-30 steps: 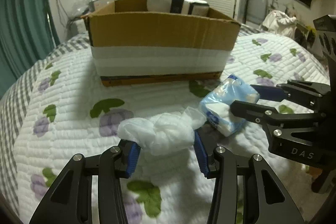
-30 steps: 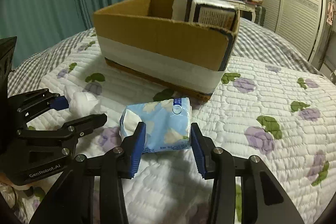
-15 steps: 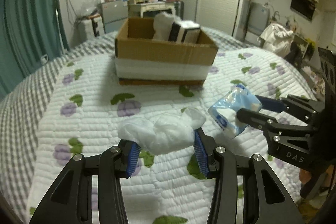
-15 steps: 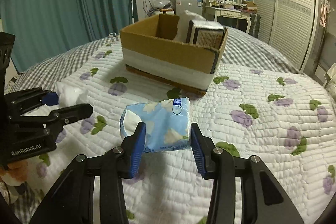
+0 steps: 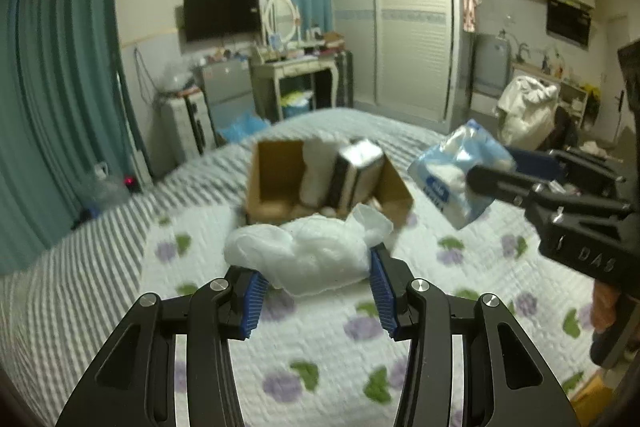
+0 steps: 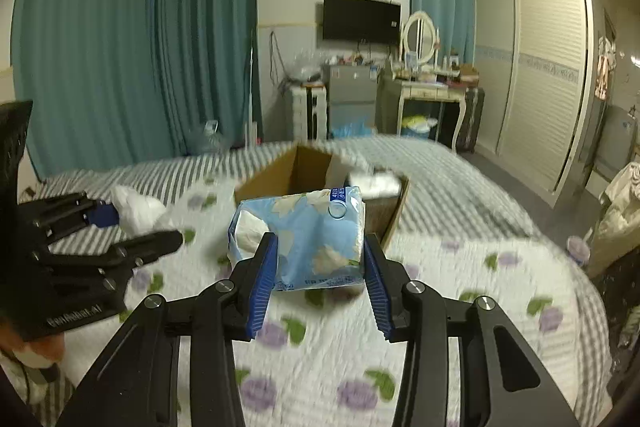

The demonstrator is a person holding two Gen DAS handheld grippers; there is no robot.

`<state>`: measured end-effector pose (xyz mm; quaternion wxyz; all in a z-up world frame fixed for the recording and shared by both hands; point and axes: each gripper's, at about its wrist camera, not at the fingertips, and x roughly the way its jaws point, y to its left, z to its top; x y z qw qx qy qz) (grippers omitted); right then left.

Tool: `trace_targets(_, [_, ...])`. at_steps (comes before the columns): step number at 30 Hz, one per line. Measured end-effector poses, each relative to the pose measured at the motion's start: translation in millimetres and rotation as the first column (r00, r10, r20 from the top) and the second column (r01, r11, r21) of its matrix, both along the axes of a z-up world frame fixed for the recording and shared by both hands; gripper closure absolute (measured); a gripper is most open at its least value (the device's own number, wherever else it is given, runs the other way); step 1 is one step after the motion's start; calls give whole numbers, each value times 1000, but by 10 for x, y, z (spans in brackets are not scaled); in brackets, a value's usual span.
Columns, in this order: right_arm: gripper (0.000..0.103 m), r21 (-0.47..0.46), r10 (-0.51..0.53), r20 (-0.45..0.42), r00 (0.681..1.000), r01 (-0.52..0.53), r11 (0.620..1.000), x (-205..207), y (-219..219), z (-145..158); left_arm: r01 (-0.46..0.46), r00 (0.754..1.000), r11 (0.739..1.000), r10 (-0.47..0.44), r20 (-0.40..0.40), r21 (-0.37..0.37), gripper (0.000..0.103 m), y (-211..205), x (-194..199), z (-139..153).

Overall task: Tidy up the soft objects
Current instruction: 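Carry the tissue pack and bag into the cardboard box and open both tools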

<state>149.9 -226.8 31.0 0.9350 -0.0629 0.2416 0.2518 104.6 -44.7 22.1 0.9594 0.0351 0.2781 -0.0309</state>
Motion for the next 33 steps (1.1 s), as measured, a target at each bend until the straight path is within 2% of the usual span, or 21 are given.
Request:
trace_targets(7, [61, 36, -17, 69, 998, 14, 999, 480, 105, 319, -6, 999, 1000, 5, 54, 28, 58, 11, 580, 120])
trace_targets(12, [61, 44, -29, 71, 997, 26, 999, 862, 191, 318, -13, 998, 999, 10, 55, 52, 58, -12, 949, 18])
trace_targets(18, [61, 22, -38, 6, 999, 38, 999, 1260, 306, -4, -22, 999, 998, 20, 25, 58, 58, 60, 1309, -260])
trace_targets(22, [61, -9, -41, -50, 998, 41, 999, 1449, 364, -340, -37, 999, 995, 38, -10, 89, 58, 95, 1500, -495])
trace_targets(26, [61, -29, -43, -103, 994, 41, 999, 1589, 338, -626, -35, 998, 997, 38, -43, 65, 58, 158, 1564, -646])
trace_targets(30, [60, -48, -42, -141, 989, 35, 998, 1668, 321, -823, -21, 999, 999, 22, -39, 34, 58, 163, 1563, -682])
trace_targets(33, [58, -30, -42, -169, 985, 37, 999, 1720, 320, -874, -16, 999, 999, 17, -39, 31, 57, 142, 1589, -670])
